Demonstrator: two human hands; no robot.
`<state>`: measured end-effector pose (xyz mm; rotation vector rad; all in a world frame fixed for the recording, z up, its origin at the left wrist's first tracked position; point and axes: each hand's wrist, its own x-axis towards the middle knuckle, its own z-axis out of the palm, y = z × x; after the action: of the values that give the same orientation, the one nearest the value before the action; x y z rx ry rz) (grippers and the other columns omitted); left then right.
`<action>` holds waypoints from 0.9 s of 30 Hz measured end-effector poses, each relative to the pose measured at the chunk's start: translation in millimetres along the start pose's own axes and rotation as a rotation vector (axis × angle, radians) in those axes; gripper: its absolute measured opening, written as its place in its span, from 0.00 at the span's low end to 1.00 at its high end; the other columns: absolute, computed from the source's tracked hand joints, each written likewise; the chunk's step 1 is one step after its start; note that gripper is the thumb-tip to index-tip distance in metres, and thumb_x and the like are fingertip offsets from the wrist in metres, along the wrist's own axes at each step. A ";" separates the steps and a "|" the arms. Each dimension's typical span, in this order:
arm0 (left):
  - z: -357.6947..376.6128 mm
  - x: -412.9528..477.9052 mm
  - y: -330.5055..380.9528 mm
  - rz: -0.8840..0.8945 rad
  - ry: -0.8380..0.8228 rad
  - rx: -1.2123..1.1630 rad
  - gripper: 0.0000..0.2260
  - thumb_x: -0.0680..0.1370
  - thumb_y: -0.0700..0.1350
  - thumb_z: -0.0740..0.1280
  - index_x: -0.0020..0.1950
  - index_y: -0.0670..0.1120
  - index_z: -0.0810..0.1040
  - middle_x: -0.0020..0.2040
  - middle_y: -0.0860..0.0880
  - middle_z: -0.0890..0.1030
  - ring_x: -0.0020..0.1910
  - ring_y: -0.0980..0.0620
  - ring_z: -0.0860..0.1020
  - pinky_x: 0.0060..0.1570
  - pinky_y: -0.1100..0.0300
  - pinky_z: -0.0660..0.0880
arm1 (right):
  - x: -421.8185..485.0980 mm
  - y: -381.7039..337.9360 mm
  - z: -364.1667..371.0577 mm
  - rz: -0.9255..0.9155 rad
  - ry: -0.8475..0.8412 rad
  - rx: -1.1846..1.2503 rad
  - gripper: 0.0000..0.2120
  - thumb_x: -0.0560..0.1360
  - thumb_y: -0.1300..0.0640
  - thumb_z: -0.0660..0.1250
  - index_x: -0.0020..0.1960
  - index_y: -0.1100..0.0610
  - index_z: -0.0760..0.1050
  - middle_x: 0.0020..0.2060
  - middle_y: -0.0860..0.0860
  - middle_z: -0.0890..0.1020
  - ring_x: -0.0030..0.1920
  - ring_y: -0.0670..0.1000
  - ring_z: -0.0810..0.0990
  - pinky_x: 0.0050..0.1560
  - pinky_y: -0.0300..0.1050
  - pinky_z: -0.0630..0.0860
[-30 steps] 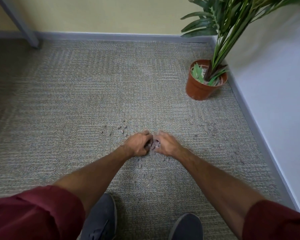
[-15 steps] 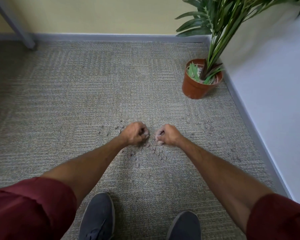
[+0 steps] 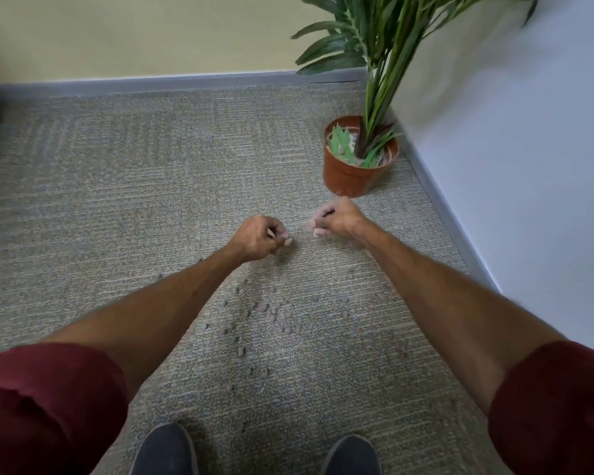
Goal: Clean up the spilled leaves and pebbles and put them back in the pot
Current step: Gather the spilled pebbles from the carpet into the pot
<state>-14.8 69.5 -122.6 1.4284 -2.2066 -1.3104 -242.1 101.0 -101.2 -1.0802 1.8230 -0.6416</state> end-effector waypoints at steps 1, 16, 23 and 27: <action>-1.5 5.9 5.7 -0.006 -0.001 -0.022 0.07 0.81 0.45 0.76 0.53 0.42 0.86 0.48 0.47 0.88 0.46 0.43 0.88 0.46 0.51 0.86 | 5.8 -1.6 -10.1 0.002 0.006 0.008 0.07 0.75 0.68 0.78 0.52 0.68 0.86 0.48 0.61 0.89 0.46 0.56 0.89 0.47 0.43 0.86; -7.5 160.5 159.6 0.019 0.363 -0.105 0.08 0.81 0.46 0.73 0.57 0.44 0.87 0.54 0.46 0.89 0.56 0.50 0.86 0.58 0.58 0.82 | 93.0 -45.6 -111.6 -0.081 0.485 0.090 0.08 0.75 0.65 0.77 0.40 0.54 0.87 0.36 0.52 0.88 0.36 0.49 0.88 0.45 0.49 0.88; 8.3 186.1 171.5 -0.024 0.351 -0.201 0.10 0.79 0.45 0.76 0.59 0.47 0.87 0.57 0.47 0.87 0.57 0.50 0.85 0.57 0.55 0.83 | 98.1 -57.4 -121.1 -0.084 0.474 0.072 0.12 0.79 0.65 0.72 0.47 0.50 0.88 0.49 0.52 0.89 0.46 0.53 0.90 0.42 0.50 0.89; 2.1 178.7 157.7 0.044 0.365 -0.216 0.10 0.79 0.43 0.72 0.60 0.47 0.87 0.58 0.48 0.87 0.58 0.50 0.85 0.60 0.55 0.82 | 99.5 -55.1 -117.3 -0.045 0.535 0.096 0.17 0.80 0.68 0.67 0.42 0.52 0.88 0.44 0.51 0.90 0.40 0.53 0.91 0.38 0.53 0.88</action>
<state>-207.1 -53.0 -53.1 1.3983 -1.7947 -1.1278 -345.1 -13.7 -47.1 -0.9442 2.1916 -1.1142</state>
